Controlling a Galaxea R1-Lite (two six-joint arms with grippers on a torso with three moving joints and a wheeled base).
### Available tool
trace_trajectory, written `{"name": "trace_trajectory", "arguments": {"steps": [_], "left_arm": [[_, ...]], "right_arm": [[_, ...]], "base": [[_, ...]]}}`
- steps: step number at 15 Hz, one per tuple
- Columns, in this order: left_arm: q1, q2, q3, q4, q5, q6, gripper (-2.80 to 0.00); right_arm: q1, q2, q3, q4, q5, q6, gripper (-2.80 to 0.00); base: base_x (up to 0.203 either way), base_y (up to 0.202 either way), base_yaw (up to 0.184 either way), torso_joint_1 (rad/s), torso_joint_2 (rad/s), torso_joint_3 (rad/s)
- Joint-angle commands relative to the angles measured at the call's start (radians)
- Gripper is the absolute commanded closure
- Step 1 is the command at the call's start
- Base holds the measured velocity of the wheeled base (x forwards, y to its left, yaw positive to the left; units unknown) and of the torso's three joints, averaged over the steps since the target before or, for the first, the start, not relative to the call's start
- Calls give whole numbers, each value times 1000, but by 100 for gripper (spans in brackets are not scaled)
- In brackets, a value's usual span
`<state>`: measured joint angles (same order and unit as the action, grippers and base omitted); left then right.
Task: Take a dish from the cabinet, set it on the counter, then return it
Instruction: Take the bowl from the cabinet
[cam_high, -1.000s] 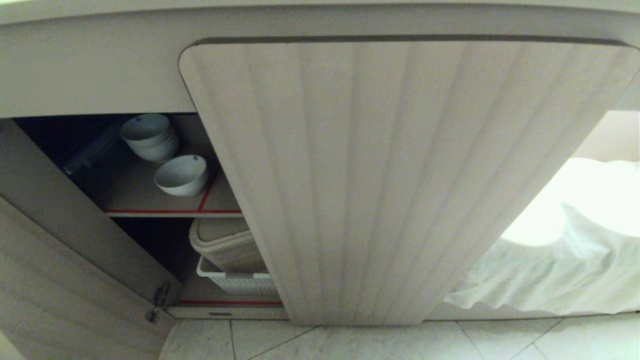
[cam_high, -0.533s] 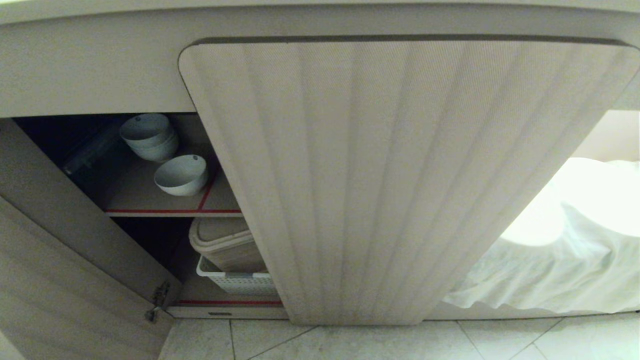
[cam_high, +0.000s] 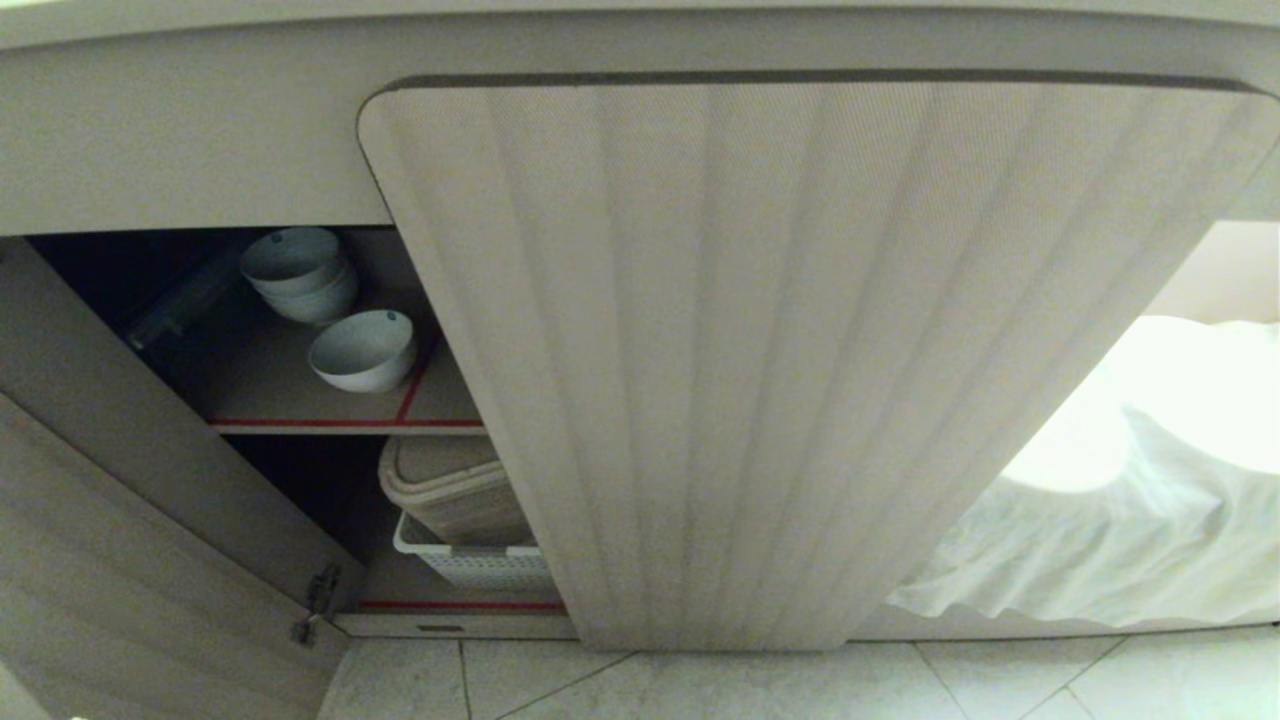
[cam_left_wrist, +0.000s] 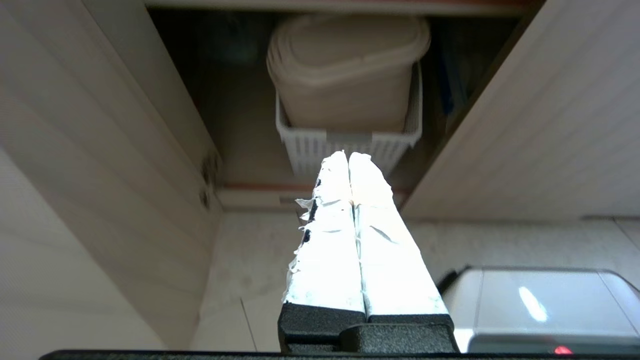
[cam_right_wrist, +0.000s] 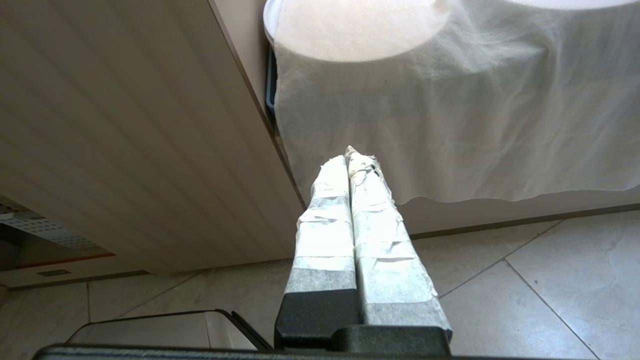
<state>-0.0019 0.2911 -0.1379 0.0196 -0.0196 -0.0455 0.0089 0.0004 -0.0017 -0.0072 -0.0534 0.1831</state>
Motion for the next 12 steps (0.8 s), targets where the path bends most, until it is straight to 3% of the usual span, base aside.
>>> {"name": "trace_trajectory", "arguments": {"steps": [1,5,12], "left_arm": [[0,160,-30,-3,-1,-31,0],[0,349,-53,-61,-2,-108,0],[-2,639,-47,-288,-1,-253,0]], "right_arm": [[0,0,0,0,0,1,0],[0,0,0,0,0,1,0],[0,0,0,0,0,1,0]], "base": [[0,0,0,0,0,0],[0,0,0,0,0,0],[0,0,0,0,0,0]]}}
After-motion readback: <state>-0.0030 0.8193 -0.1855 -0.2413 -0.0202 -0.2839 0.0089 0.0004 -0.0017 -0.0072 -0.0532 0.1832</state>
